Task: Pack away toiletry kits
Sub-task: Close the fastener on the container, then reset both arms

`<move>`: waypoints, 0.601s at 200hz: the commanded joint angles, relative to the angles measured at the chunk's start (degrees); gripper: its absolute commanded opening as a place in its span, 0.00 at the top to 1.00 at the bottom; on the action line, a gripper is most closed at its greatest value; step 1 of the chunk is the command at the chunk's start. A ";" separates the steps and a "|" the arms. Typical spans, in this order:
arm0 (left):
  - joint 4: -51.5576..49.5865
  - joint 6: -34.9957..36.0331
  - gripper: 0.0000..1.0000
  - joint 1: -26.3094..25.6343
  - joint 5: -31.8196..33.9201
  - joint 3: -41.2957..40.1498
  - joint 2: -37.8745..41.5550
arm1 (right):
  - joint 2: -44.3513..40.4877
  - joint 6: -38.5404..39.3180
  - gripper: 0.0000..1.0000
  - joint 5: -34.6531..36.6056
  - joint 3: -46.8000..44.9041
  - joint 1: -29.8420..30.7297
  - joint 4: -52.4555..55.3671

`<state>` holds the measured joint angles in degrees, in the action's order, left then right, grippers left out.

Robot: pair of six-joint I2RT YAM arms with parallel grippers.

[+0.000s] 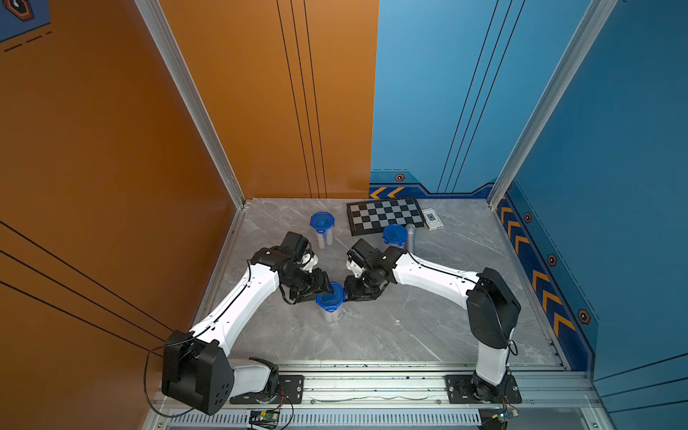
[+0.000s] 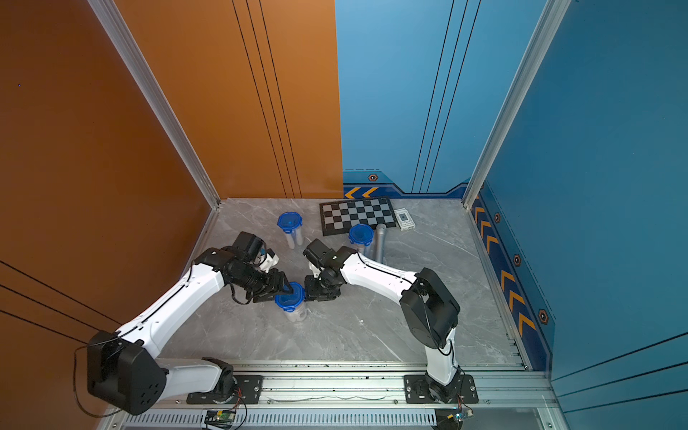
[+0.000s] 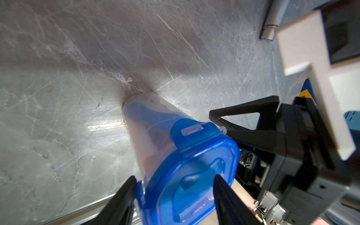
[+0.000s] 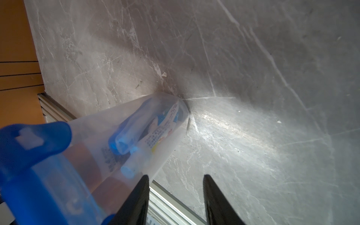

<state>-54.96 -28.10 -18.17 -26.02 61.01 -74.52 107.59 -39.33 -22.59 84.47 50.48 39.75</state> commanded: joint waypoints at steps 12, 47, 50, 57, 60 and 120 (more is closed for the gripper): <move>0.58 -0.83 0.27 0.12 -0.73 -1.07 2.86 | -6.18 0.32 0.50 1.88 -2.35 -0.95 -0.57; 0.35 -1.42 0.06 1.23 -1.14 -1.42 5.25 | -10.06 3.30 0.47 6.51 -2.65 -1.54 3.82; 0.25 -1.52 0.04 1.35 -1.02 -1.42 5.49 | -10.50 3.60 0.46 7.11 -2.58 -1.61 4.13; -0.05 -1.52 0.00 1.46 -0.62 -1.34 6.21 | -11.75 4.34 0.45 8.86 -2.78 -1.61 4.73; -0.09 -1.59 0.01 1.44 -0.36 -1.41 6.57 | -12.29 4.65 0.45 9.69 -2.81 -1.62 4.98; 0.49 0.20 0.01 3.79 19.04 -0.99 17.02 | -28.90 10.23 0.00 33.82 -5.28 -8.61 10.39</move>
<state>-54.41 -29.56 -16.27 -20.29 60.12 -61.28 85.86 -32.32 -1.91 81.69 47.22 45.60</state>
